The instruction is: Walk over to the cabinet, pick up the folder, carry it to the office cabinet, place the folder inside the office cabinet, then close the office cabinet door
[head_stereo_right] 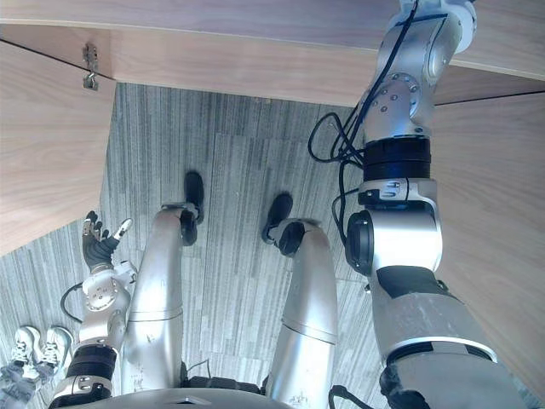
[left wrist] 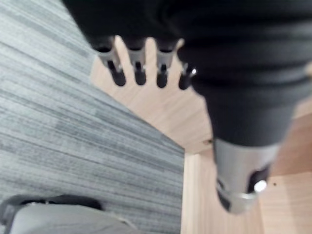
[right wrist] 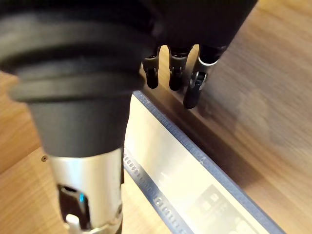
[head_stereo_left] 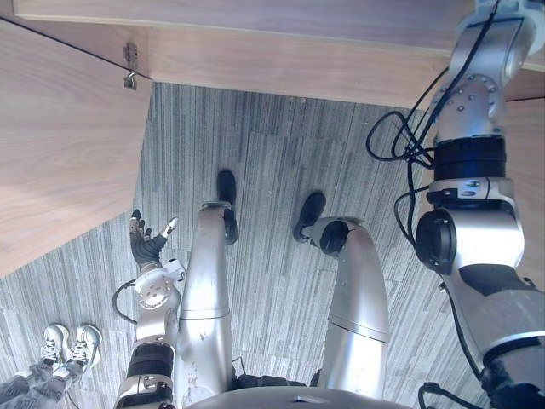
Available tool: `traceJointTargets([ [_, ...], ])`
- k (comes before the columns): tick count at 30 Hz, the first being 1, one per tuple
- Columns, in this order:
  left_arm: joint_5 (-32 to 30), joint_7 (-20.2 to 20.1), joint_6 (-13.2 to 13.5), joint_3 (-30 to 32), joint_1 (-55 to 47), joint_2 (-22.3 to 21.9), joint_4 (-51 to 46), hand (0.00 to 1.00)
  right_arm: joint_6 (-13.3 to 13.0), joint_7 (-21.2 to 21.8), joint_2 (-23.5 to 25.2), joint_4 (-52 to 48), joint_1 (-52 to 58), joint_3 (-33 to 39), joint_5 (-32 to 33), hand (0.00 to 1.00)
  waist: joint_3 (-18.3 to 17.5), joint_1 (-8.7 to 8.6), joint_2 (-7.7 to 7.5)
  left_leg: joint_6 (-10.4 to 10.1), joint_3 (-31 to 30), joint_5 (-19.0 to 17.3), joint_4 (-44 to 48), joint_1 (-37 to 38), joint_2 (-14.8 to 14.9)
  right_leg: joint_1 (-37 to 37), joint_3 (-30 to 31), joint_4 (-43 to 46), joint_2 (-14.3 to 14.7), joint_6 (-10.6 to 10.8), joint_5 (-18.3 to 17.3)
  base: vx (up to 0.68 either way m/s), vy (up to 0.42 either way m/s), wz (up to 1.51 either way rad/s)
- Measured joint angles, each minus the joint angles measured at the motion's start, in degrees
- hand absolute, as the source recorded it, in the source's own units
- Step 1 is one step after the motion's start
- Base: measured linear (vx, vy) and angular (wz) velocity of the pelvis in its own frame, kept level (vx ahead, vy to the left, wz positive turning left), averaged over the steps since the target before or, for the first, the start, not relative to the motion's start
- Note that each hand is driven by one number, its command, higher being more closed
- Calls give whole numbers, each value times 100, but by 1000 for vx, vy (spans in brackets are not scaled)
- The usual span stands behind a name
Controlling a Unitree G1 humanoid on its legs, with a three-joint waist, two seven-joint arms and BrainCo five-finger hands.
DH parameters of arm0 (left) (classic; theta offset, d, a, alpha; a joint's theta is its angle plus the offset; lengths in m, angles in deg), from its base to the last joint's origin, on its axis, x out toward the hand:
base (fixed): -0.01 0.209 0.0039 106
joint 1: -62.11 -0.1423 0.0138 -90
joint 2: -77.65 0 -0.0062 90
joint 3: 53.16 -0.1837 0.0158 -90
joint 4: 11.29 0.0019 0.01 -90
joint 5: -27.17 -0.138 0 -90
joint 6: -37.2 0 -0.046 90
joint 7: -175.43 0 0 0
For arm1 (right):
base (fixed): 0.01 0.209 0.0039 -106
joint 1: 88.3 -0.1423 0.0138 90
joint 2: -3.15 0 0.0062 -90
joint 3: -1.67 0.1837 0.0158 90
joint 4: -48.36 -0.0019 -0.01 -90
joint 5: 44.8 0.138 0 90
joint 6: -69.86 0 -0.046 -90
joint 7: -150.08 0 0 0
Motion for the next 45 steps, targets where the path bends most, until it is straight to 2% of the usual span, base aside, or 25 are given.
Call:
traceJointTargets([
  [4,0,2,-1,11,-9,34,-25,0,21,60,2,232,5,-8,3,0,-96,-3,-113,-21,-5,25,-47,1,3,-14,-11,-18,1,-10,5,0,0,0],
  [10,0,11,-6,17,-10,43,-28,0,106,117,-8,288,38,-12,2,0,-127,-15,-131,-17,-12,50,-75,15,19,14,-39,-74,11,-53,36,-1,6,0],
  [14,0,10,-12,23,-33,55,-29,0,342,250,-132,295,110,-56,-51,0,-128,-30,-132,-17,-7,50,-97,50,59,59,-58,-145,38,-79,75,-6,23,-5],
  [19,0,-12,-27,24,-153,113,-18,0,591,507,-468,301,436,-317,-144,0,-133,-94,-139,-11,-9,53,-173,156,103,224,-122,-289,67,-71,110,-2,12,-2],
  [25,3,-80,-55,23,-239,219,38,0,811,834,-960,303,549,-819,-578,0,-134,-170,-142,20,28,96,-305,212,166,290,-127,-522,147,-62,232,1,36,-7],
  [31,4,-191,-55,27,-347,224,44,0,877,855,-1390,230,746,-963,-1528,0,-138,-157,-149,27,44,100,-383,315,217,414,-129,-681,213,-42,307,-4,32,-5],
  [34,1,-192,-60,68,-392,252,47,0,904,847,-1585,100,993,-1090,-2031,0,-185,-170,-232,45,78,113,-453,324,249,417,-125,-796,242,-37,363,2,36,-8],
  [40,-18,-202,-61,64,-395,256,37,0,987,852,-1924,-458,1438,-1168,-2749,0,-185,-170,-233,56,98,118,-482,328,250,433,-124,-860,244,-27,394,4,28,-1],
  [45,-185,-214,-73,82,-404,254,14,0,1059,854,-2274,-1240,2175,-1171,-3864,0,-187,-168,-236,66,104,110,-499,404,258,530,-130,-917,251,-10,402,-1,7,0],
])
